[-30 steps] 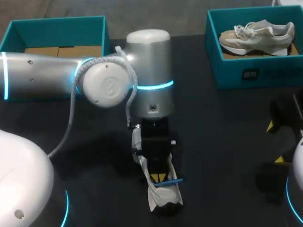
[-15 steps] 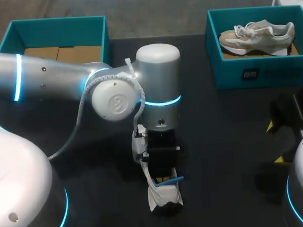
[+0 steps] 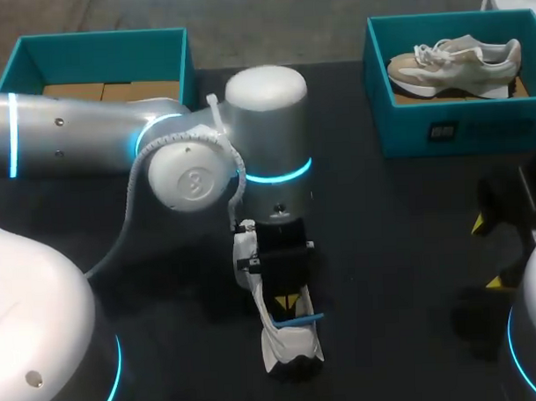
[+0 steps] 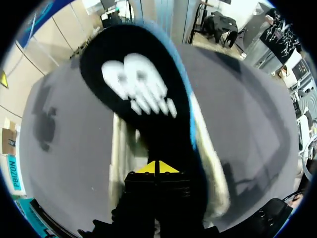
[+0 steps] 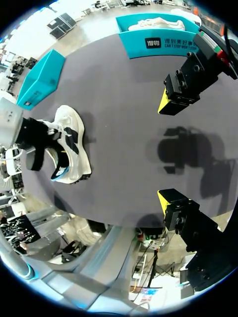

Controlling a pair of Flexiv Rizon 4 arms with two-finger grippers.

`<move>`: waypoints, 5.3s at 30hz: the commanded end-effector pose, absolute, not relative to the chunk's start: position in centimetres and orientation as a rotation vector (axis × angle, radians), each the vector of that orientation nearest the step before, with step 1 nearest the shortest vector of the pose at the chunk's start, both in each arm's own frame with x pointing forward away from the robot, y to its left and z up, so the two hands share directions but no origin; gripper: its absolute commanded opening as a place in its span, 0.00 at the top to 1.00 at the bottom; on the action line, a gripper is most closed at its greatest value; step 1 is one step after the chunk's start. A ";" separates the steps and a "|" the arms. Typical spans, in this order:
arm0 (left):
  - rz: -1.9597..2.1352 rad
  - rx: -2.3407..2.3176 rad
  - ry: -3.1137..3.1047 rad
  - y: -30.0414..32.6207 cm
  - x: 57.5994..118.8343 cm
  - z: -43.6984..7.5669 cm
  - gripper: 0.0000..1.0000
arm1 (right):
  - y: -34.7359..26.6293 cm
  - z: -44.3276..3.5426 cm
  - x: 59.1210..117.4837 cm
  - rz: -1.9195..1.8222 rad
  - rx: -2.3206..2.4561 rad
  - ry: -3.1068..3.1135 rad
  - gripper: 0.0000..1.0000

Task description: Take the shoe out of the shoebox, open the shoe tongue, remove and reinsert the insole, then place the shoe into the shoebox

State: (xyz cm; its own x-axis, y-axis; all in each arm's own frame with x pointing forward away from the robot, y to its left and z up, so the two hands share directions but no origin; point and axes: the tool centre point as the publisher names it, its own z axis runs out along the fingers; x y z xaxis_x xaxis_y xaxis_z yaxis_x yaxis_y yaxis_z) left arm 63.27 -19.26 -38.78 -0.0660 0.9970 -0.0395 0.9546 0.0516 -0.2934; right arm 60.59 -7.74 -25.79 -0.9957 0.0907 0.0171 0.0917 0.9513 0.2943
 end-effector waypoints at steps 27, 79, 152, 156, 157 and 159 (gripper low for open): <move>0.126 -2.041 -2.056 -17.1 62.6 -43.1 1.00 | -7.8 -25.8 60.4 -0.465 -0.148 -3.102 0.00; 0.037 -1.901 -2.349 -15.2 66.9 -42.6 1.00 | -7.8 -25.8 60.4 -0.465 -0.148 -3.102 0.00; 0.505 -1.865 -2.137 -20.2 57.8 -35.6 1.00 | -7.8 -25.8 60.4 -0.465 -0.148 -3.102 0.00; 0.516 -1.832 -2.116 -19.9 58.3 -36.7 1.00 | -7.8 -25.8 60.4 -0.465 -0.148 -3.102 0.00; 0.529 -1.826 -2.101 -19.8 58.4 -37.1 1.00 | -7.8 -25.8 60.4 -0.465 -0.148 -3.102 0.00; 0.525 -1.822 -2.089 -19.5 58.5 -37.9 1.00 | -7.8 -25.8 60.4 -0.465 -0.148 -3.102 0.00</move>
